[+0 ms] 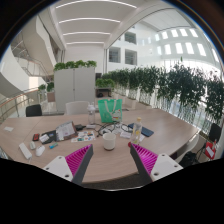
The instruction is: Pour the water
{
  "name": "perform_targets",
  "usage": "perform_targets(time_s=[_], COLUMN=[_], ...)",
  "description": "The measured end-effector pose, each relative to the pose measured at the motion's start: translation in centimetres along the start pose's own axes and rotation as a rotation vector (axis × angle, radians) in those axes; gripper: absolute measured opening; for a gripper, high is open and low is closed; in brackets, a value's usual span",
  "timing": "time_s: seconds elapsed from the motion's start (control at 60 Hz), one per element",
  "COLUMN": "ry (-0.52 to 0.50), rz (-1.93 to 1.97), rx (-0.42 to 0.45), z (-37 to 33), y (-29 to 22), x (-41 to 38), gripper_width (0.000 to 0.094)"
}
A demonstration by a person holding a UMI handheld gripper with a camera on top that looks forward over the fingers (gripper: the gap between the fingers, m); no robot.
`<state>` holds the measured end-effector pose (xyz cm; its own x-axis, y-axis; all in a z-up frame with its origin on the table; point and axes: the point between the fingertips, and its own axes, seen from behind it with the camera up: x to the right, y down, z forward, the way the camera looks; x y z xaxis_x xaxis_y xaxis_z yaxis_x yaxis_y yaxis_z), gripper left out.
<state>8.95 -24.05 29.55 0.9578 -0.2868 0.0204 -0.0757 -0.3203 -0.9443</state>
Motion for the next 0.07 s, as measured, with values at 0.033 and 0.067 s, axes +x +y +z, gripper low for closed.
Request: perform_targets(time_s=[0.033,0.067], ry=[-0.004,-0.009], rz=[0.002,0.002], rx=[0.001,0.0], z=[-0.9,-1.8], y=[-0.2,-0.4], x=[-0.4,-0.6], gripper_width=[0.0836,0.0836])
